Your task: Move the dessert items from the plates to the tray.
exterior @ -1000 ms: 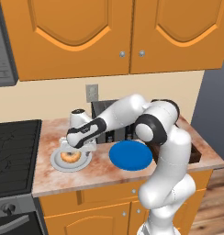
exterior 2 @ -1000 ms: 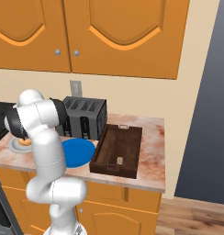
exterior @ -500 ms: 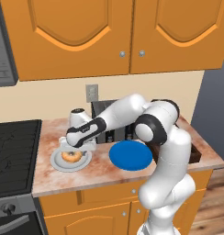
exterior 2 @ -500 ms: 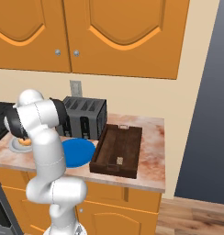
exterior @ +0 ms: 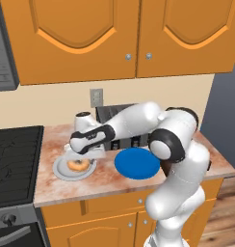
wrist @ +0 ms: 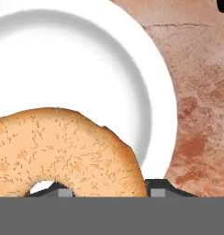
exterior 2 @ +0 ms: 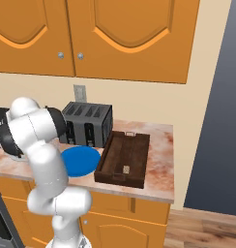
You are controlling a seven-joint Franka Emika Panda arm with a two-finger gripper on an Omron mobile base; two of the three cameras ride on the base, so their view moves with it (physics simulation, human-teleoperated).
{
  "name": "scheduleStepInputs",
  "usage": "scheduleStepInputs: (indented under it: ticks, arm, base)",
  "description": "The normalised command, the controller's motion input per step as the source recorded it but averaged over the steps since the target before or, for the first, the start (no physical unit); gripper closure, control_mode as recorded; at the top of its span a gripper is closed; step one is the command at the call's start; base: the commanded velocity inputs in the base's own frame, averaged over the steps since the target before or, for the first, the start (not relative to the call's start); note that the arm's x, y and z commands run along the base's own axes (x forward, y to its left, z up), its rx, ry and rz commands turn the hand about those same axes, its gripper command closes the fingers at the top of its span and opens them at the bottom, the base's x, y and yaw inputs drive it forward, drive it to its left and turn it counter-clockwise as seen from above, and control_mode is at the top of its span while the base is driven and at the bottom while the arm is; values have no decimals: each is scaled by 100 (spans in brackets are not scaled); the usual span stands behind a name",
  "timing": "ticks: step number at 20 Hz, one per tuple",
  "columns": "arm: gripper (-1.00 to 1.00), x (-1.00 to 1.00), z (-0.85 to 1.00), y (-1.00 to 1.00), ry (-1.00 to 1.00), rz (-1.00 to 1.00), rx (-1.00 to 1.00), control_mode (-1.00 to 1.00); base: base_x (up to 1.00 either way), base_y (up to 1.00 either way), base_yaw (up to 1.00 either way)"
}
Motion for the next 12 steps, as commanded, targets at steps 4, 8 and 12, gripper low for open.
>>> scheduleStepInputs:
  ticks: [4,8,12]
  arm:
    - [100,-44,32,-66,0,0,0,-100]
    - [100,-32,33,-83,0,0,1,-100]
    - [100,-19,22,-83,0,0,1,-100]
  base:
    - [0,0,0]
    - [0,0,0]
    - [0,0,0]
